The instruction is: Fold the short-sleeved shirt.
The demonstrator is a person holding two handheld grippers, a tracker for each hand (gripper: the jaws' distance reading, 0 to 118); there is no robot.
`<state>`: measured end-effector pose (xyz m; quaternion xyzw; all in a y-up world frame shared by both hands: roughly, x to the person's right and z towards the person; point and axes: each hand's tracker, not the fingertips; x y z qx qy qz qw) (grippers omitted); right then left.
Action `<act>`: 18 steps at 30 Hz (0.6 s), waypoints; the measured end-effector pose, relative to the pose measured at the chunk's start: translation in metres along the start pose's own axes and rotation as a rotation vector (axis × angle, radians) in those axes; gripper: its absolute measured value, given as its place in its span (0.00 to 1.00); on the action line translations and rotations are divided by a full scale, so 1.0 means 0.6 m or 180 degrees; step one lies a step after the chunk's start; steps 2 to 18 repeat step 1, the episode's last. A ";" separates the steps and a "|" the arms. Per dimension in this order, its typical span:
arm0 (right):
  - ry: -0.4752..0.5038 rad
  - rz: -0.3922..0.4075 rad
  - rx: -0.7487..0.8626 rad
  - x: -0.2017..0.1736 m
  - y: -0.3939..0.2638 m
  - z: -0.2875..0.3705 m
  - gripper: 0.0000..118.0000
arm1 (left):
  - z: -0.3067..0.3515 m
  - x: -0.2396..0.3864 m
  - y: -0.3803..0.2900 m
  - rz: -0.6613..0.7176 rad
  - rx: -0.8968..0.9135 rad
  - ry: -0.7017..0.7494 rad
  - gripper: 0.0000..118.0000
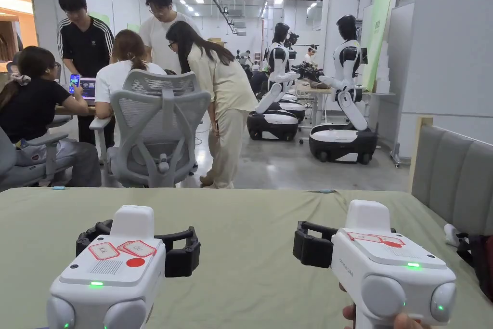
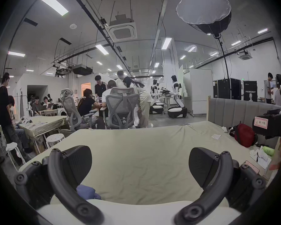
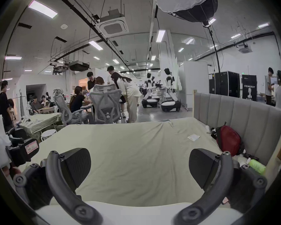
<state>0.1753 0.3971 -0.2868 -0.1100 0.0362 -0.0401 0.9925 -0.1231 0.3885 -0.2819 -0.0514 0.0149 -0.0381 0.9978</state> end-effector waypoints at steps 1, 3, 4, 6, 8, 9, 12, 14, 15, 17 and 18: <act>-0.0011 0.0005 -0.0005 -0.002 0.000 0.000 1.00 | 0.000 0.000 0.001 -0.0003 0.0001 0.0001 1.00; -0.0011 0.0005 -0.0005 -0.002 0.000 0.000 1.00 | 0.000 0.000 0.001 -0.0003 0.0001 0.0001 1.00; -0.0011 0.0005 -0.0005 -0.002 0.000 0.000 1.00 | 0.000 0.000 0.001 -0.0003 0.0001 0.0001 1.00; -0.0011 0.0005 -0.0005 -0.002 0.000 0.000 1.00 | 0.000 0.000 0.001 -0.0003 0.0001 0.0001 1.00; -0.0011 0.0005 -0.0005 -0.002 0.000 0.000 1.00 | 0.000 0.000 0.001 -0.0003 0.0001 0.0001 1.00; -0.0011 0.0005 -0.0005 -0.002 0.000 0.000 1.00 | 0.000 0.000 0.001 -0.0003 0.0001 0.0001 1.00; -0.0011 0.0005 -0.0005 -0.002 0.000 0.000 1.00 | 0.000 0.000 0.001 -0.0003 0.0001 0.0001 1.00; -0.0011 0.0005 -0.0005 -0.002 0.000 0.000 1.00 | 0.000 0.000 0.001 -0.0003 0.0001 0.0001 1.00; -0.0011 0.0005 -0.0005 -0.002 0.000 0.000 1.00 | 0.000 0.000 0.001 -0.0003 0.0001 0.0001 1.00; -0.0011 0.0005 -0.0005 -0.002 0.000 0.000 1.00 | 0.000 0.000 0.001 -0.0003 0.0001 0.0001 1.00; -0.0011 0.0005 -0.0005 -0.002 0.000 0.000 1.00 | 0.000 0.000 0.001 -0.0003 0.0001 0.0001 1.00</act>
